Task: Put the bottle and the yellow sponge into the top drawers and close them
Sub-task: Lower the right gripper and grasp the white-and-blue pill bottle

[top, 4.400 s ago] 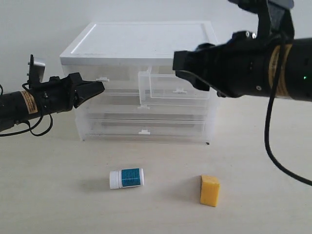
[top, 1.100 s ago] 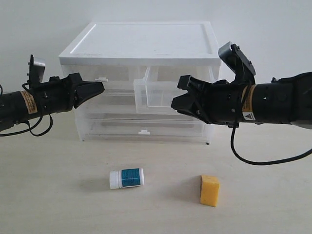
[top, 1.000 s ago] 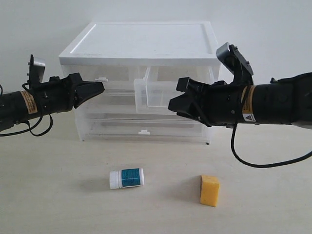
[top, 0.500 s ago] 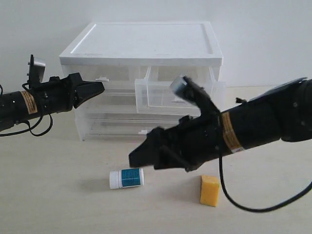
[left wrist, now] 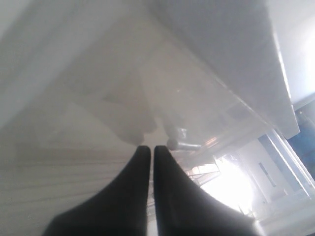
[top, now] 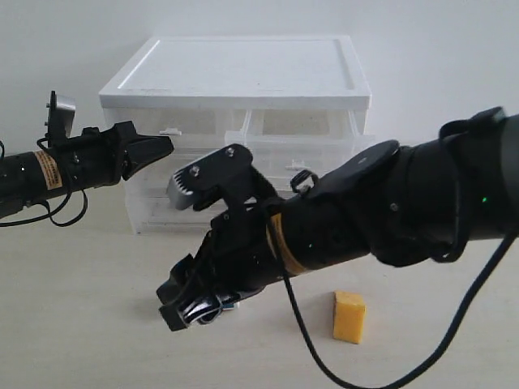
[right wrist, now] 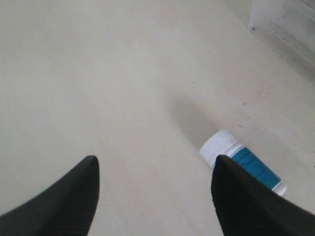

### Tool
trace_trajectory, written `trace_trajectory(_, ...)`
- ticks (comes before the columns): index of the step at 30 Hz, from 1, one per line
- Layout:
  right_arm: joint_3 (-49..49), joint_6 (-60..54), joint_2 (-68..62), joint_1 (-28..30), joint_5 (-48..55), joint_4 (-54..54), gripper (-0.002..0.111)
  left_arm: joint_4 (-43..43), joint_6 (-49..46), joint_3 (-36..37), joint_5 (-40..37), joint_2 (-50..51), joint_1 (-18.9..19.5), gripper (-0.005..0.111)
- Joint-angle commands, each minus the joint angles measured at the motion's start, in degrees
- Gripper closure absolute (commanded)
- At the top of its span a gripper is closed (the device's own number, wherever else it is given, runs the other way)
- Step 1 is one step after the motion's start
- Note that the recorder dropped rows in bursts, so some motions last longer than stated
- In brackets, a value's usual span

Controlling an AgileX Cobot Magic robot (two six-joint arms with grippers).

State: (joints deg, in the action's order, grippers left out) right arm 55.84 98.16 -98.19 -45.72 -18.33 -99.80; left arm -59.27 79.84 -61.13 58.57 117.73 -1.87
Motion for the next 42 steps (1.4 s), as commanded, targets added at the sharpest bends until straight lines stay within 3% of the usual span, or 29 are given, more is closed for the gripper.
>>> trace_trajectory(1, 0.3, -5.4, -3.2, -1.6, 10.0, -0.1, 0.049, 5.3, -0.6, -0.9, -3.1, -0.1, 0.6, 0.103)
trace_trajectory(14, 3.8, -21.0, -11.5, -1.9, 16.9, -0.1, 0.049, 5.3, -0.6, -0.9, -3.1, -0.1, 0.6, 0.103)
trace_trajectory(25, 6.1, -27.4, -18.3, -2.3, 24.3, -0.1, 0.049, 5.9, -0.6, -0.9, -3.1, -0.1, 0.6, 0.103)
trace_trajectory(38, 6.1, -44.2, -18.4, -2.3, 22.2, -0.1, 0.049, 6.3, -0.8, -0.9, -3.1, -0.1, 0.6, 0.103)
trace_trajectory(42, 6.1, -46.1, -18.4, -2.3, 19.4, -0.1, 0.054, 6.3, -1.3, -0.9, -3.1, -0.1, 0.6, 0.103)
